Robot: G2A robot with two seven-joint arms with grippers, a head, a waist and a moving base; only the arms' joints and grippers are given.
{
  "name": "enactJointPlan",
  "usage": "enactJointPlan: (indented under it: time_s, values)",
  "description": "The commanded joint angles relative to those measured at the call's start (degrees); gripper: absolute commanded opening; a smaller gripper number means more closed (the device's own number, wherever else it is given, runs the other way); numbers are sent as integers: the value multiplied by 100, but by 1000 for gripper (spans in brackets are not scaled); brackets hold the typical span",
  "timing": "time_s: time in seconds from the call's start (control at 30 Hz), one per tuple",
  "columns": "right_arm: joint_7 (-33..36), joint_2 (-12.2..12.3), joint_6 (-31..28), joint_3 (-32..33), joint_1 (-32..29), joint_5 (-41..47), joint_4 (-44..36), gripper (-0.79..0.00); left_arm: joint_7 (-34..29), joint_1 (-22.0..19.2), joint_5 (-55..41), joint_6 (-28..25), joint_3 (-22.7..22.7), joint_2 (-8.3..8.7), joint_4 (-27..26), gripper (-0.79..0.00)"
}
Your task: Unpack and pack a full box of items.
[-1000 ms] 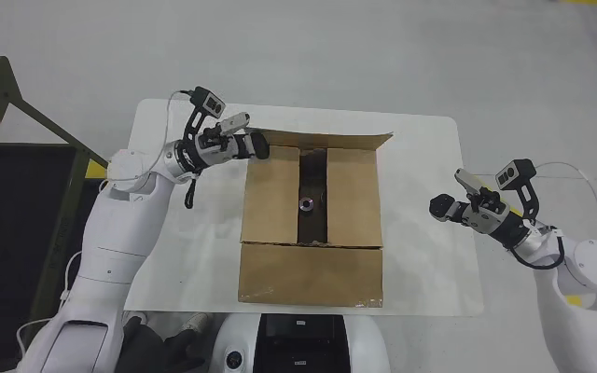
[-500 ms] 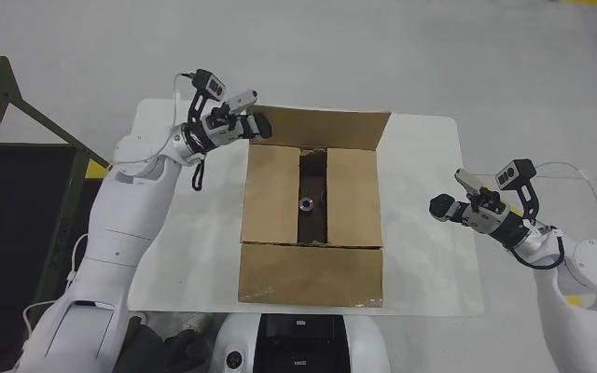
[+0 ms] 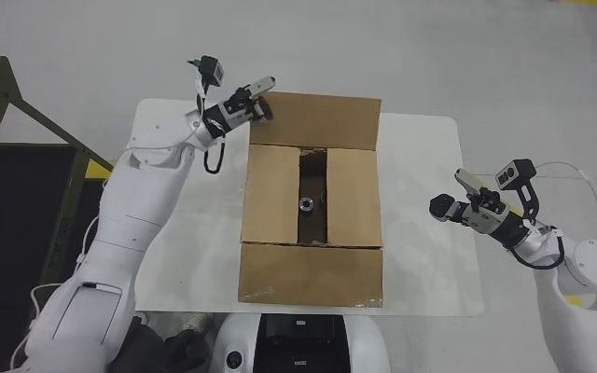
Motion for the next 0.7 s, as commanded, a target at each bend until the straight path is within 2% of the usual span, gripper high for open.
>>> enactJointPlan:
  time_s: [0.0,0.23,0.37,0.67]
  values:
    - [0,0,0,0,0,0,0,0,279,-47,458,-203,70,-12,78,0]
    - [0,0,0,0,0,0,0,0,787,-150,1451,-241,316,-60,217,0]
    - [0,0,0,0,0,0,0,0,675,-228,1842,-22,465,-76,315,0]
    - [0,0,0,0,0,0,0,0,643,-206,2490,35,590,-77,330,0]
